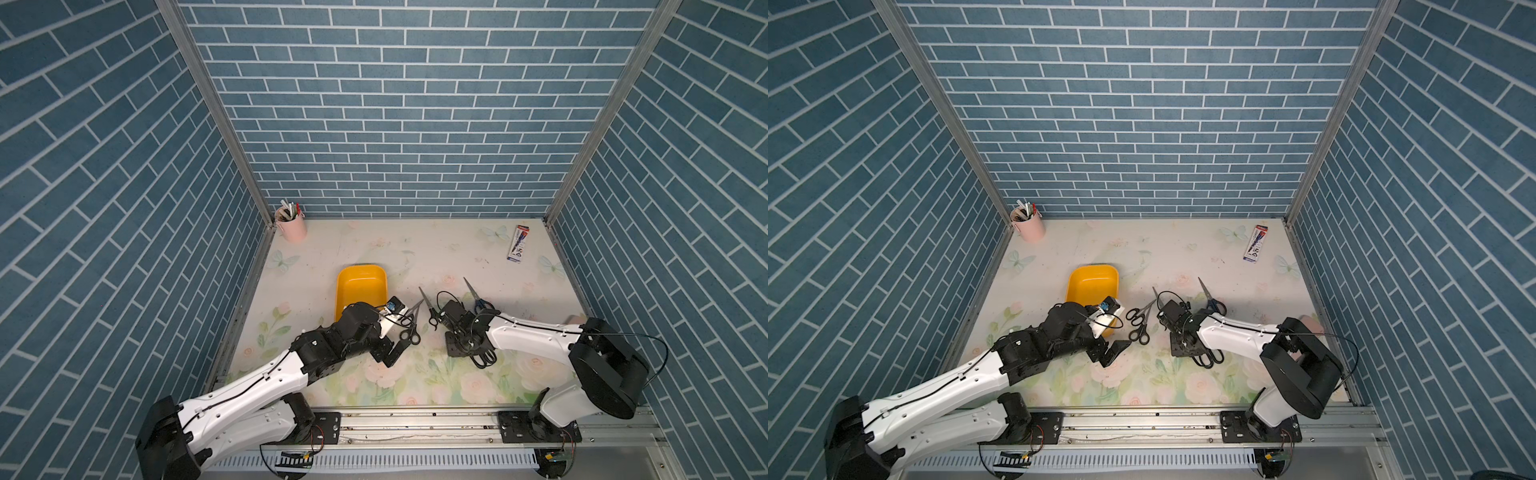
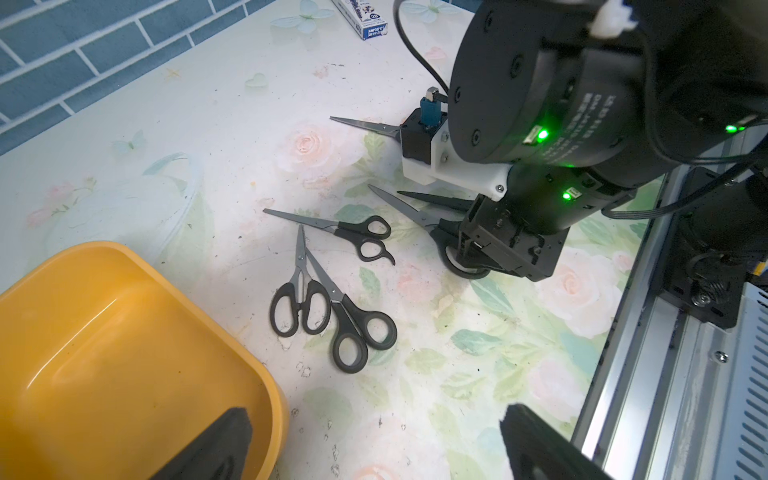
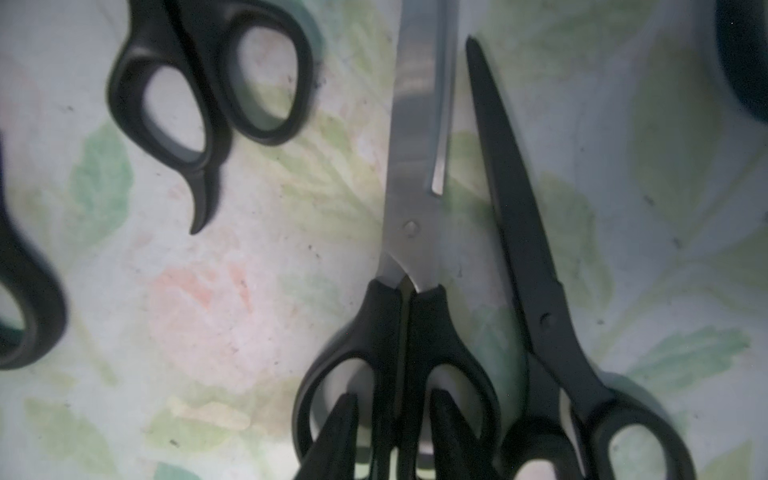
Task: Put the scissors into the storage box
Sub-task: Pick up the scissors from the center of the board.
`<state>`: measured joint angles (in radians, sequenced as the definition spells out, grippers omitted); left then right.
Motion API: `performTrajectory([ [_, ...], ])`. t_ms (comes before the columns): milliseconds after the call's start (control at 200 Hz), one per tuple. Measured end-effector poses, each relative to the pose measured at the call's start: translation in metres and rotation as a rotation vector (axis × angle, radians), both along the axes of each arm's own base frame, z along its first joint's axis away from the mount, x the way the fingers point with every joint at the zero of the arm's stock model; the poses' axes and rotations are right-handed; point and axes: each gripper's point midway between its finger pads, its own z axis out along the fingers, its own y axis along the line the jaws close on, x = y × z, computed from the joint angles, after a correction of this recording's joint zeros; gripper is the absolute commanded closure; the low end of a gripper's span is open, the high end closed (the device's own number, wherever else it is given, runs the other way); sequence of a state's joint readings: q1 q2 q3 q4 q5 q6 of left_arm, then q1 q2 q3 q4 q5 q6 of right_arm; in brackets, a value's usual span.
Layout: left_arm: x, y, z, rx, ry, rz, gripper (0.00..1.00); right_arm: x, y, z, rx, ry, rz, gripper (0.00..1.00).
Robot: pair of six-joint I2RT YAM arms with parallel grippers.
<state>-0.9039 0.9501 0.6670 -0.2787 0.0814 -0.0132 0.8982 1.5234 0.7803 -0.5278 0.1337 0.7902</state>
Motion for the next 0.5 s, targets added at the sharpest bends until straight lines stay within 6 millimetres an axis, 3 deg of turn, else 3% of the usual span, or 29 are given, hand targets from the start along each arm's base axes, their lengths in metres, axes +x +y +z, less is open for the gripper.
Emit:
performTrajectory([
  [95,0.0003,0.0002,0.0000,0.001,-0.001,0.002,0.00,0.0019,0.0009,-0.0007,0.000,-0.007,-0.001,0.80],
  [250,0.0000,0.0001,0.0007,-0.002,-0.002,0.000,0.00,0.0053,0.0014,-0.0012,-0.013,-0.022,-0.007,0.81],
  [450,-0.0021,0.0001,0.0070,-0.021,-0.012,-0.008,0.00,0.0086,0.0026,-0.0009,-0.019,-0.032,-0.009,1.00],
  [500,-0.0021,0.0003,0.0080,-0.024,-0.014,-0.008,0.00,0.0088,0.0028,-0.0008,-0.018,-0.033,-0.009,1.00],
])
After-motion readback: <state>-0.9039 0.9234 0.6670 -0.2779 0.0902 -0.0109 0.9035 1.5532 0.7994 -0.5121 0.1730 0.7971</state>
